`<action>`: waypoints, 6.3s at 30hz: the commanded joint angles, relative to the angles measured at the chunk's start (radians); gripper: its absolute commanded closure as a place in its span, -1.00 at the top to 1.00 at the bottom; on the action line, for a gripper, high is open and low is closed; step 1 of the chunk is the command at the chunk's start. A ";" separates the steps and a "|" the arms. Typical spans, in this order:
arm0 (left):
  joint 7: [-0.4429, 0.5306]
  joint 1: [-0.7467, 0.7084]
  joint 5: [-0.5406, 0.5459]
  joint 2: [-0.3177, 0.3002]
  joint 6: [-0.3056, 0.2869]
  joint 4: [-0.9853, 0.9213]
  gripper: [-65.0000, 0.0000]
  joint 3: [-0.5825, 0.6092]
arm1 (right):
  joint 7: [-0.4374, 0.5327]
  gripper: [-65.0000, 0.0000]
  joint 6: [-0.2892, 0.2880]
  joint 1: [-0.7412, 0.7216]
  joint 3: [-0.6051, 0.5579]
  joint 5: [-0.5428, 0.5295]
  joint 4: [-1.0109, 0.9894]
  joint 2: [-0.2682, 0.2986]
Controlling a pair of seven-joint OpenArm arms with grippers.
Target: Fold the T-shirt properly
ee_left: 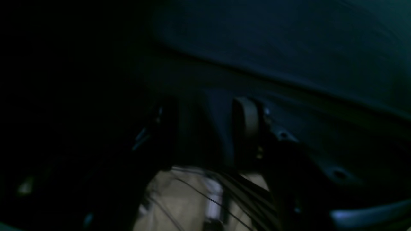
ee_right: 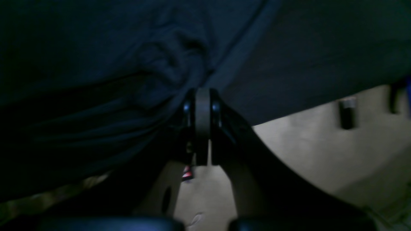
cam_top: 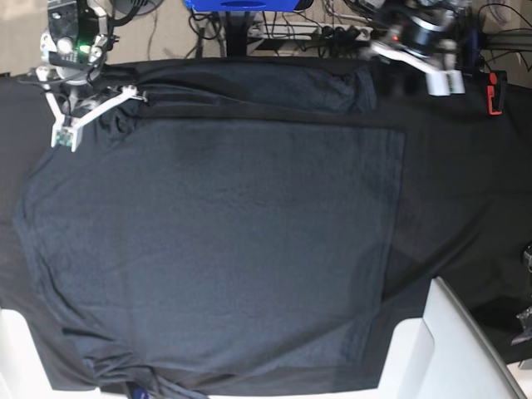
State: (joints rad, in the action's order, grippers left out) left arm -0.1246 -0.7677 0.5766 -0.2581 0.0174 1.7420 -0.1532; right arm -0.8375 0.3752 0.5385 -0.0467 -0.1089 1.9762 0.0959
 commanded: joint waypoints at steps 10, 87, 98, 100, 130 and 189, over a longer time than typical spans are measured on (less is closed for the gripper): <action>0.018 -0.013 0.000 -0.007 -0.012 0.014 -0.17 -0.065 | 0.082 -1.00 0.002 0.013 0.152 -0.283 0.025 0.031; 0.018 -0.009 0.000 0.000 -0.012 0.013 -0.16 -0.055 | -0.170 0.33 -0.158 -0.079 0.272 -0.705 -0.038 0.167; 0.016 0.052 0.007 -0.005 -0.014 -0.110 -0.14 0.040 | -0.072 1.00 -0.207 -0.082 0.296 -0.705 -0.111 0.160; 0.016 0.066 0.007 -0.002 -0.014 -0.132 -0.01 0.079 | -0.036 1.00 -0.209 -0.084 0.296 -0.705 -0.173 0.161; 0.016 0.227 0.007 0.023 -0.014 -0.300 -0.29 0.252 | -0.003 0.99 -0.453 -0.067 0.471 -0.699 -0.229 0.129; -0.100 0.205 0.006 -0.023 -0.009 -0.038 -1.00 0.246 | -0.148 -1.00 -0.261 -0.269 0.474 -0.704 -0.427 0.078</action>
State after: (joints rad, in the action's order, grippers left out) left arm -0.2508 -0.5621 0.5804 -0.2756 0.0120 1.6855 0.0986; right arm -0.9974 0.1200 0.2802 0.4252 -0.8028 1.5307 0.1623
